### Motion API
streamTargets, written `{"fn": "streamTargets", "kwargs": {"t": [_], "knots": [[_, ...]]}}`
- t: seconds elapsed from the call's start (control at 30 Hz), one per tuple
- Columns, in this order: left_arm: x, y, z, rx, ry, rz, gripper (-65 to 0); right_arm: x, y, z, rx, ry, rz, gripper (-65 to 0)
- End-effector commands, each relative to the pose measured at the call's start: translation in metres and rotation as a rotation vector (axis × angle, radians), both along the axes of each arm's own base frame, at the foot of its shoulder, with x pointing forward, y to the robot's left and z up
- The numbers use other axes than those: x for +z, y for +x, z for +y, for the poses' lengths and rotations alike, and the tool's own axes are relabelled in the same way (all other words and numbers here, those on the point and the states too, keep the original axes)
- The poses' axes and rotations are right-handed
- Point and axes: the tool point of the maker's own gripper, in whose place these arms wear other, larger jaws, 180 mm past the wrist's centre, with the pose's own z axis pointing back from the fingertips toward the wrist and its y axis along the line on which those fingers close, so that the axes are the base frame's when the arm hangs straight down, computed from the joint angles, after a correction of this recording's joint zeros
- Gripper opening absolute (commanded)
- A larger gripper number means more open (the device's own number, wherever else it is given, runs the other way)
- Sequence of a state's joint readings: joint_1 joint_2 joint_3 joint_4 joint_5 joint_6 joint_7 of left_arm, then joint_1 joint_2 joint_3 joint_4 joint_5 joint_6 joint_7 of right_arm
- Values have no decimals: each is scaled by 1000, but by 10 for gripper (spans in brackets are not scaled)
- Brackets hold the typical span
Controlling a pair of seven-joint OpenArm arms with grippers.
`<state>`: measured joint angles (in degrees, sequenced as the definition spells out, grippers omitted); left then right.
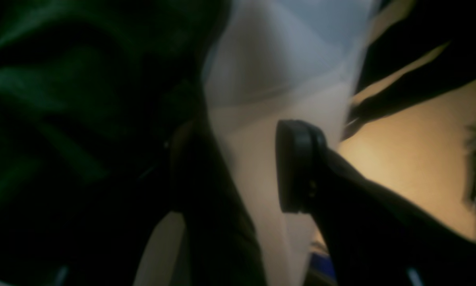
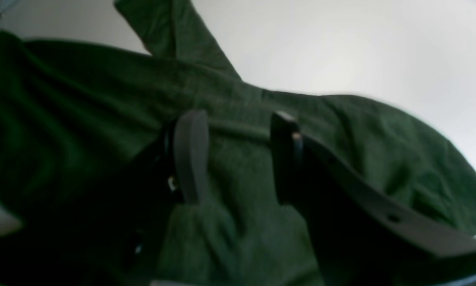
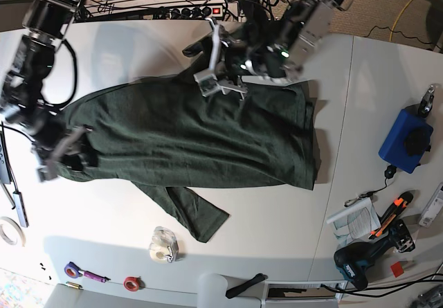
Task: Layout the t-shirt on the table in an organized manner, then fold the t-shirt properly
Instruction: 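Grasp the shirt collar with the left gripper and the hem with the right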
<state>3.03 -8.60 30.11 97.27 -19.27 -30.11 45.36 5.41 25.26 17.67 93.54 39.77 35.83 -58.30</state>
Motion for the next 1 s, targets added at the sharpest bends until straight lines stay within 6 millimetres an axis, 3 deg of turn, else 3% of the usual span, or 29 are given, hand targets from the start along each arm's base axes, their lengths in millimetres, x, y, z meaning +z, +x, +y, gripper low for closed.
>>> {"fn": "streamTargets", "kwargs": {"t": [0.0, 0.27, 0.43, 0.57, 0.63, 0.8, 0.97], "knots": [[12, 7, -10, 8, -22, -46, -339, 14, 10, 5, 19, -32, -56, -394], [-9, 20, 3, 136, 154, -105, -343, -33, 20, 54, 94, -257, -13, -394], [-16, 13, 7, 142, 183, -71, -508, -57, 24, 65, 87, -369, 17, -398], [-21, 2, 6, 109, 188, -49, -642, -88, 34, 59, 69, -433, 93, -531], [-22, -6, 5, 72, 186, -39, -650, -99, 42, 57, 53, -439, 119, -574], [-19, -43, -2, -136, 116, 35, -650, -103, 73, 60, 8, -389, 128, -608], [-17, -80, 9, -316, 71, 132, -650, -88, 108, 70, -16, -338, 89, -608]]}}
